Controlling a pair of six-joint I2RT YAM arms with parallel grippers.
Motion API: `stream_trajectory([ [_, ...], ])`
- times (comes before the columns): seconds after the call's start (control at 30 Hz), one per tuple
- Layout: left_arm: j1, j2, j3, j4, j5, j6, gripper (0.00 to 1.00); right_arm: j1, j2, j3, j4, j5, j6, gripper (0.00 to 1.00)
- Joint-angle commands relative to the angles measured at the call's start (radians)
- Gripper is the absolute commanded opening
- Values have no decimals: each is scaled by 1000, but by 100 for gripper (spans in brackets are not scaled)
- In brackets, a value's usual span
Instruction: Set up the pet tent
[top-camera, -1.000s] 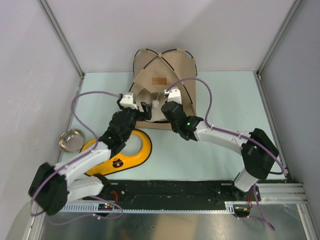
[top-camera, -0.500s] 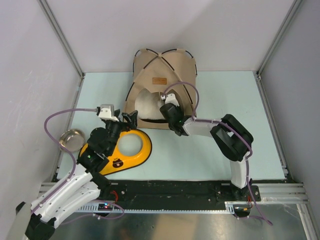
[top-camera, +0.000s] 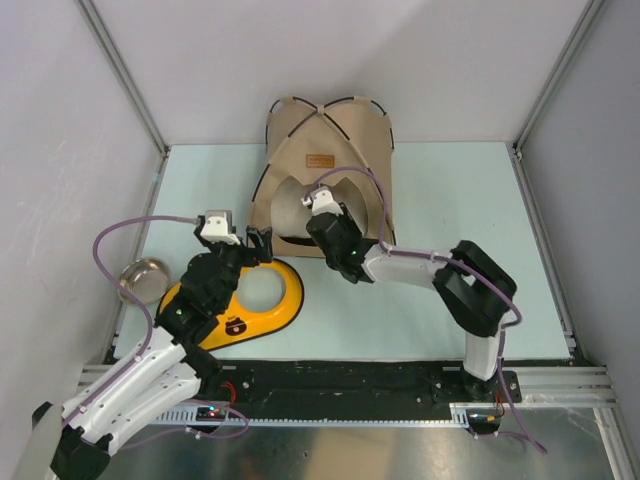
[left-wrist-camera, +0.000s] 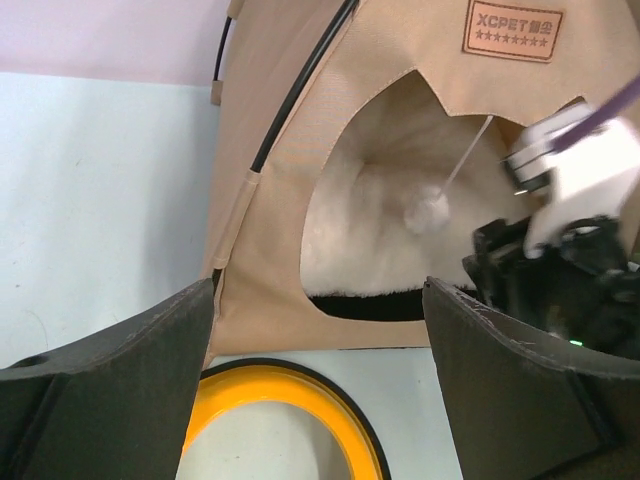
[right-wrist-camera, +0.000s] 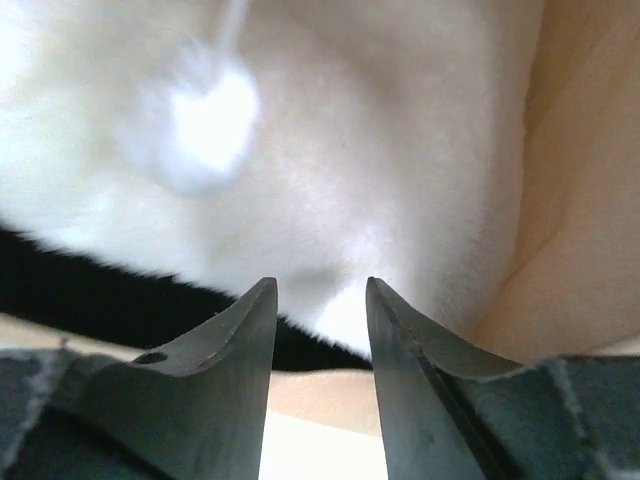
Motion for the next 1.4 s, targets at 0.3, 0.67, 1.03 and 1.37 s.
stream_trajectory([
  [0.3, -4, -40, 53, -1, -67, 68, 89, 70, -487, -28, -195, -185, 141, 73],
  [0.67, -4, -63, 81, -36, -76, 86, 91, -169, -694, -31, -263, -302, 181, 90],
  [1.03, -3, -65, 86, -80, -64, 41, 91, -437, -591, -17, -392, -893, 59, 82],
  [1.37, -5, -39, 93, -92, -61, 23, 91, -429, -477, -14, -408, -799, 4, 58],
])
